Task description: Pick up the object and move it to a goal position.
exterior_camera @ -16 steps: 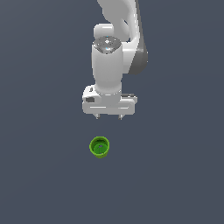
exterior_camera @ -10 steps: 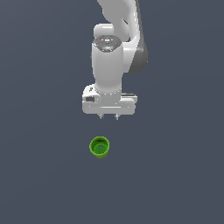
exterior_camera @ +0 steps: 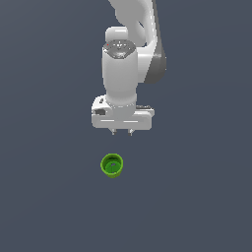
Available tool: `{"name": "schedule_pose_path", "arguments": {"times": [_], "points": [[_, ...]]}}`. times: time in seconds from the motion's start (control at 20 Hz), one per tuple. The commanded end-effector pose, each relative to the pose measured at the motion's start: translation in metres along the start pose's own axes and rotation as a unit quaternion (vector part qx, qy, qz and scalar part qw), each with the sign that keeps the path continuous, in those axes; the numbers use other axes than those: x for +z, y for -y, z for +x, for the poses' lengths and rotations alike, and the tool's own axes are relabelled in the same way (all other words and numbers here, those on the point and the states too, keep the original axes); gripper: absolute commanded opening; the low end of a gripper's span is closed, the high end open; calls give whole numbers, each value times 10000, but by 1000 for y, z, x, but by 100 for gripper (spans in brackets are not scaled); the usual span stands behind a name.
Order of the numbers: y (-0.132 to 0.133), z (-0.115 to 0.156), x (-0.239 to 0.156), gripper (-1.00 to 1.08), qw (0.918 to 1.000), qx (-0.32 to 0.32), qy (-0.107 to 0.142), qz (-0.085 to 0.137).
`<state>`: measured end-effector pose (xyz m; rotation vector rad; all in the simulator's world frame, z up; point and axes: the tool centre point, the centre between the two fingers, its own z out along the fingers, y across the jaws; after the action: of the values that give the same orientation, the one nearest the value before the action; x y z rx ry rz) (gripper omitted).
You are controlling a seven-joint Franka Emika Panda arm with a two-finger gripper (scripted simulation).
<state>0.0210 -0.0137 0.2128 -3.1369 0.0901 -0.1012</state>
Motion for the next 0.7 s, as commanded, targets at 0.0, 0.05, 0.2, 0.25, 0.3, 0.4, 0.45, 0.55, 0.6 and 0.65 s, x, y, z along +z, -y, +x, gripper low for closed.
{"name": "schedule_pose_path", "arguments": {"times": [0.0, 0.05, 0.2, 0.25, 0.3, 0.4, 0.45, 0.55, 0.6, 0.65], "points": [[-2, 3, 2, 28, 9999, 140, 31, 30], [-2, 5, 3, 28, 9997, 216, 48, 46], [-5, 12, 7, 28, 9986, 498, 111, 108], [-6, 14, 8, 28, 9980, 610, 138, 133], [-7, 17, 10, 28, 9971, 731, 166, 160], [-10, 23, 14, 28, 9945, 1001, 231, 220], [-11, 26, 16, 28, 9927, 1148, 268, 254], [-14, 33, 21, 28, 9880, 1468, 351, 327], [-15, 37, 24, 28, 9850, 1640, 397, 366], [-17, 41, 27, 28, 9815, 1817, 446, 408]]}}
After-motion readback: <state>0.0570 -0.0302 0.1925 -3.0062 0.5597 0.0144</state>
